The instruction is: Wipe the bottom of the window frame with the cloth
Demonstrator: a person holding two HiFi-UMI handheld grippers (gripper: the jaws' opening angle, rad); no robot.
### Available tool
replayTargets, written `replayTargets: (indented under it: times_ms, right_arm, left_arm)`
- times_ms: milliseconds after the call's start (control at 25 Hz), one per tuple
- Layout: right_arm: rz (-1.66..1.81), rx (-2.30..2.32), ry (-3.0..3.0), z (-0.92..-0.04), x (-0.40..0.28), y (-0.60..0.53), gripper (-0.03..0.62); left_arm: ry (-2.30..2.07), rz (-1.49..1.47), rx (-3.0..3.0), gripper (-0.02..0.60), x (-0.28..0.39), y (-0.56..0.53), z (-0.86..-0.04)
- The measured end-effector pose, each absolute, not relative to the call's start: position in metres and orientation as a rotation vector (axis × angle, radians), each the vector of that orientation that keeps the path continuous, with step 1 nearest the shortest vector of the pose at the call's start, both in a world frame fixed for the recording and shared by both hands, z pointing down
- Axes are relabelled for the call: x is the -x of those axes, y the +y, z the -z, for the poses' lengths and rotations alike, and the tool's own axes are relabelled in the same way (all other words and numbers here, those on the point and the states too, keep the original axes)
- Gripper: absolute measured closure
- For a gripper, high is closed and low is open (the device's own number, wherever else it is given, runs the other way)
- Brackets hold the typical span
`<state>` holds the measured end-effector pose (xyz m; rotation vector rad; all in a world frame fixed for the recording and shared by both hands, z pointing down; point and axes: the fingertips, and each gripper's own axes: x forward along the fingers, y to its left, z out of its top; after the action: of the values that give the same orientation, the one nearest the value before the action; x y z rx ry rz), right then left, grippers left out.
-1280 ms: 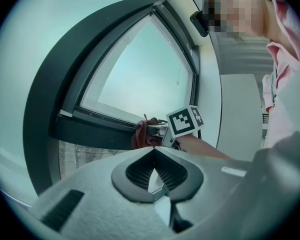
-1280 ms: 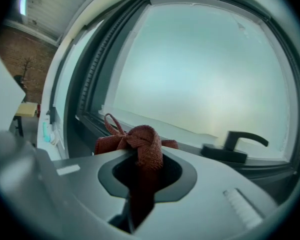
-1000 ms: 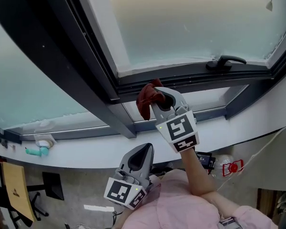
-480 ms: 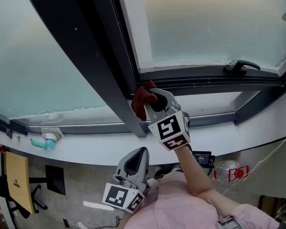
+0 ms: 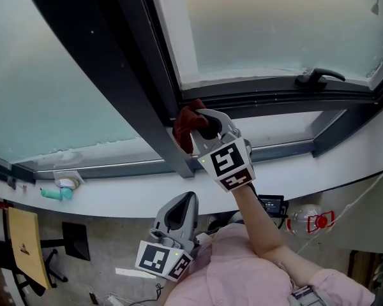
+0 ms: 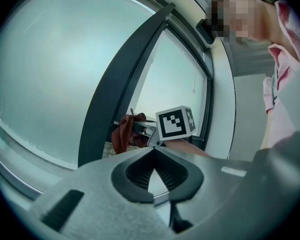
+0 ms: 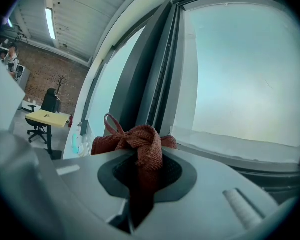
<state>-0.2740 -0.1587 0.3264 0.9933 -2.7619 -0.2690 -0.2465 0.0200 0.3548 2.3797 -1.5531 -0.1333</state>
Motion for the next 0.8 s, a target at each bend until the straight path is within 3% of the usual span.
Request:
replayTargets:
  times_ms: [800]
  right_arm:
    - [0.246, -1.032, -2.744, -0.326, 0.246, -0.164, 0.537]
  left_arm:
    - [-1.597, 0.153, -2.361, 0.584, 0.238, 0.027, -0.352]
